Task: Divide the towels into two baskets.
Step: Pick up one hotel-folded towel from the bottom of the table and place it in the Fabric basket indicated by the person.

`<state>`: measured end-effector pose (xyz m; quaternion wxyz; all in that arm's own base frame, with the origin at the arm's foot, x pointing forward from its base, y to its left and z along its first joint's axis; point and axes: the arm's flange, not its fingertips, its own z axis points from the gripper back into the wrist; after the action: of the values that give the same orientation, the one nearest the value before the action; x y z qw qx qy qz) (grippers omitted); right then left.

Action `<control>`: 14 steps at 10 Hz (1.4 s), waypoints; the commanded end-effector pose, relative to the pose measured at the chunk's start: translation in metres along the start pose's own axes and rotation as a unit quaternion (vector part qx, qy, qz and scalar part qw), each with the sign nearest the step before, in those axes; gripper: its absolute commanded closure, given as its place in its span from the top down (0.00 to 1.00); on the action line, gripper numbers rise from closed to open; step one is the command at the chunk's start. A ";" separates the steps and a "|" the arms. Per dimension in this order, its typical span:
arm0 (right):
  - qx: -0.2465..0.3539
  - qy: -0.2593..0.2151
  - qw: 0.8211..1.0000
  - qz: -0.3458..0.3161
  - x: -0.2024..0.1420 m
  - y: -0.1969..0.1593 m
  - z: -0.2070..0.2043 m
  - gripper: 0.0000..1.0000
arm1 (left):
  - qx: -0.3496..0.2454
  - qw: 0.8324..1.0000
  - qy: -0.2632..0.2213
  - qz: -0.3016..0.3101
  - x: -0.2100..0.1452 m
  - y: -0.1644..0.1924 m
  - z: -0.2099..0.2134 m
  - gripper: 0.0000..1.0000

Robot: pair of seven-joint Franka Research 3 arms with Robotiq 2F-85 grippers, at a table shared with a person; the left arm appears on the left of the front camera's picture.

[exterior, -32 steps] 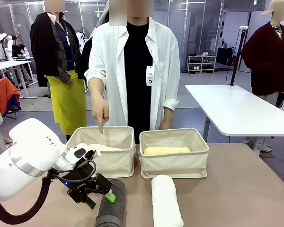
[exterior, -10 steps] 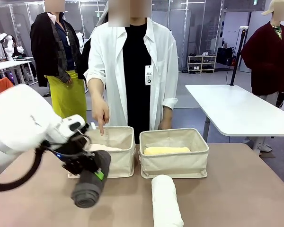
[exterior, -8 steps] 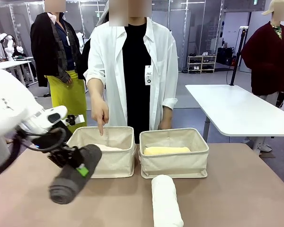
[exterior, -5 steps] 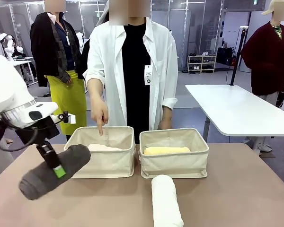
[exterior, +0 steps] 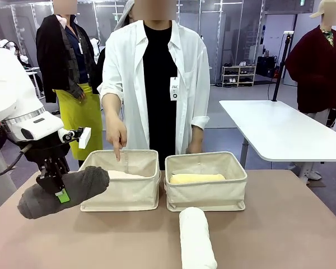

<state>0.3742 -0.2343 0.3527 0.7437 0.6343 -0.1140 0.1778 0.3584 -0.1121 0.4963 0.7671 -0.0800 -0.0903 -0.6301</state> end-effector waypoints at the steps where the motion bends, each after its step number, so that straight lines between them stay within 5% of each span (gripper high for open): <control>1: -0.006 -0.001 1.000 -0.004 -0.001 0.004 -0.003 0.95 | -0.007 0.999 0.004 0.034 -0.002 0.000 -0.002 0.26; 2: -0.006 -0.001 1.000 -0.004 -0.001 0.004 -0.003 0.95 | 0.000 1.000 0.000 0.000 0.000 0.000 0.000 0.40; 4: -0.006 -0.001 1.000 -0.004 -0.001 0.004 -0.003 0.95 | 0.077 0.990 0.046 -0.113 0.026 0.021 0.016 0.40; 9: -0.006 -0.001 1.000 -0.004 -0.001 0.004 -0.003 0.95 | 0.081 0.971 0.103 -0.200 0.105 0.117 0.028 0.40; 14: -0.006 -0.001 1.000 -0.004 -0.001 0.004 -0.003 0.95 | 0.043 0.969 0.158 -0.185 0.152 0.199 -0.014 0.40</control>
<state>0.3742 -0.2342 0.3526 0.7437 0.6343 -0.1139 0.1778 0.5699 -0.2155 0.5073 0.6380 0.0689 -0.0308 -0.7663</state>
